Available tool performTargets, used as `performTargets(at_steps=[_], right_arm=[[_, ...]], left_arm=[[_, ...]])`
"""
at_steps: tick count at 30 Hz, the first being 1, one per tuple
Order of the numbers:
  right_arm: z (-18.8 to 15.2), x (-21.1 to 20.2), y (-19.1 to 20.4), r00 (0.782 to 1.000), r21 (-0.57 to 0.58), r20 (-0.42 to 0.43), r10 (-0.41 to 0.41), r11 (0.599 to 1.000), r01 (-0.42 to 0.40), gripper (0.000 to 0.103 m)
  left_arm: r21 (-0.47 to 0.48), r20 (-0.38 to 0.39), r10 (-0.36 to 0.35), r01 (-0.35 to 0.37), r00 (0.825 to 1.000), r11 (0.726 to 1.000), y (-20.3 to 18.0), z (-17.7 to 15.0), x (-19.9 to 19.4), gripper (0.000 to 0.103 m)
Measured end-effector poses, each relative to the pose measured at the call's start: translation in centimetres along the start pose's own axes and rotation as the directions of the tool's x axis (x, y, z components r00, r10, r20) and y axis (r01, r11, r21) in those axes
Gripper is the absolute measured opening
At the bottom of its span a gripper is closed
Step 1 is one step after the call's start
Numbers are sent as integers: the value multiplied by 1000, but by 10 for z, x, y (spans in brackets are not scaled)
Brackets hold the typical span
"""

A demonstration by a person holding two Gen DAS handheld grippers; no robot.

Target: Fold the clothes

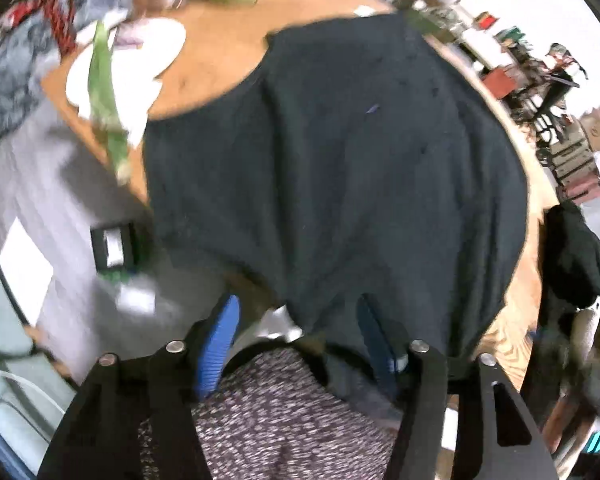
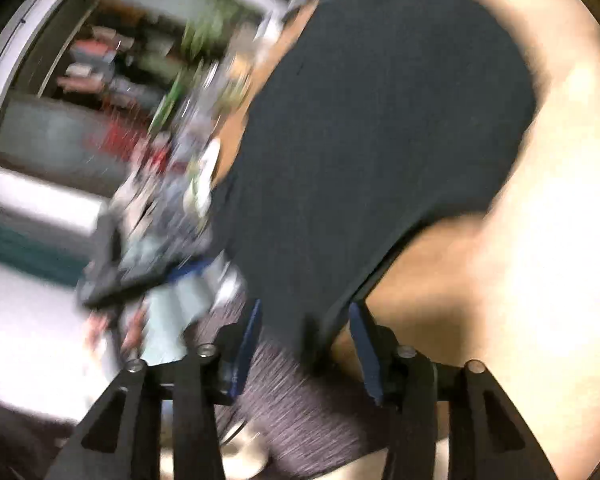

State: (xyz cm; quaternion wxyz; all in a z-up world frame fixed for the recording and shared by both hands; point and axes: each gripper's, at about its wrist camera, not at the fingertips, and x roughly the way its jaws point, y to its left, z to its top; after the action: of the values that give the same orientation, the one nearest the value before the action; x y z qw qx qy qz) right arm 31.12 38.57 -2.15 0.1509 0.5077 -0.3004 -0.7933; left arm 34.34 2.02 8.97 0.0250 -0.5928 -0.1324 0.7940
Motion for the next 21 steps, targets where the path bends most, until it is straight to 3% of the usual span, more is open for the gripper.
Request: performTargets(at_steps=[2, 7, 12, 13, 15, 16, 17, 21], right_arm=[[30, -13, -27, 990, 30, 85, -113, 993, 111, 56], [101, 12, -90, 973, 170, 79, -216, 965, 200, 57], [131, 46, -99, 978, 236, 69, -196, 956, 174, 64], [134, 49, -102, 980, 249, 73, -185, 955, 162, 59], [136, 48, -113, 985, 289, 102, -139, 951, 105, 37], [139, 49, -113, 985, 294, 125, -122, 952, 81, 22], [141, 46, -108, 982, 278, 154, -109, 958, 62, 14], [137, 37, -43, 970, 66, 241, 25, 997, -42, 11]], left_arm=[[55, 1, 3, -3, 1000, 998, -19, 4, 3, 64], [185, -79, 102, -86, 992, 979, -63, 11, 45, 64], [364, -92, 266, -216, 960, 906, -97, 6, 81, 64], [380, -96, 287, -231, 953, 896, -99, 6, 87, 64], [389, -122, 302, -234, 945, 891, -97, 9, 95, 64], [386, -135, 297, -226, 945, 894, -95, 11, 98, 65], [376, -149, 280, -207, 948, 903, -92, 14, 99, 65], [272, -205, 148, -89, 968, 958, -76, 30, 95, 65]])
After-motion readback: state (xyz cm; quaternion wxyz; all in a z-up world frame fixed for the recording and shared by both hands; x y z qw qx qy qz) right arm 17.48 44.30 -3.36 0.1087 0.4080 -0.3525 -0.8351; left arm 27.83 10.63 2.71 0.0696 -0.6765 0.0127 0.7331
